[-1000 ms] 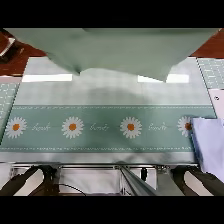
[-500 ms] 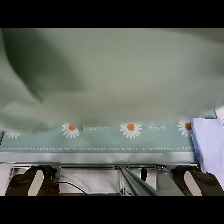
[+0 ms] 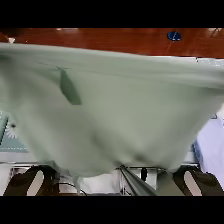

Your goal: Fold the shirts.

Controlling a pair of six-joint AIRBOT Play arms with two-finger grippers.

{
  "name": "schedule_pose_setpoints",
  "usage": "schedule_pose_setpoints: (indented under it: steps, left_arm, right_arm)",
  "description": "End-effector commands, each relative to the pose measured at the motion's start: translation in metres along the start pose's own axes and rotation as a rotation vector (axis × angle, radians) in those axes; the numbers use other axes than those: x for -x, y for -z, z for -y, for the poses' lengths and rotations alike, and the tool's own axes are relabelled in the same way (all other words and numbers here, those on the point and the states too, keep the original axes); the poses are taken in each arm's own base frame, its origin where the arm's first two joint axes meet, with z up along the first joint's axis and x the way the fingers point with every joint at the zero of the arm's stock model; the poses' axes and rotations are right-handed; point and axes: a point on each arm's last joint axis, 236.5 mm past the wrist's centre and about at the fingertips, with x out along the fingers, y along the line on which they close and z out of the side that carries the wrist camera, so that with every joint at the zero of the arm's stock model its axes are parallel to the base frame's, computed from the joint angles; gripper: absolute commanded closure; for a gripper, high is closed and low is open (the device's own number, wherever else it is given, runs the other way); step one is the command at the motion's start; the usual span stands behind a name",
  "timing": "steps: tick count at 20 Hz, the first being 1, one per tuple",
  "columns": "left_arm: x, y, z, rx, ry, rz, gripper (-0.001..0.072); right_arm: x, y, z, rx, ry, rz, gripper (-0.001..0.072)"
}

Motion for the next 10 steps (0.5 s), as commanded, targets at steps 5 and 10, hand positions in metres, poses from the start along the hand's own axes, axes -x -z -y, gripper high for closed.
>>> schedule_pose_setpoints:
  steps: [5, 10]
  left_arm:
    - [-0.211, 0.097, 0.01, 0.322, 0.149, -0.217, 0.0683]
    - [-0.319, 0.119, 0.031, 0.367, 0.187, -0.304, 0.0683]
  right_arm:
    - [-0.22, 0.028, 0.035, -0.143, -0.093, -0.211, 0.0692]
    - [-0.354, 0.022, 0.073, -0.225, -0.068, -0.288, 0.0692]
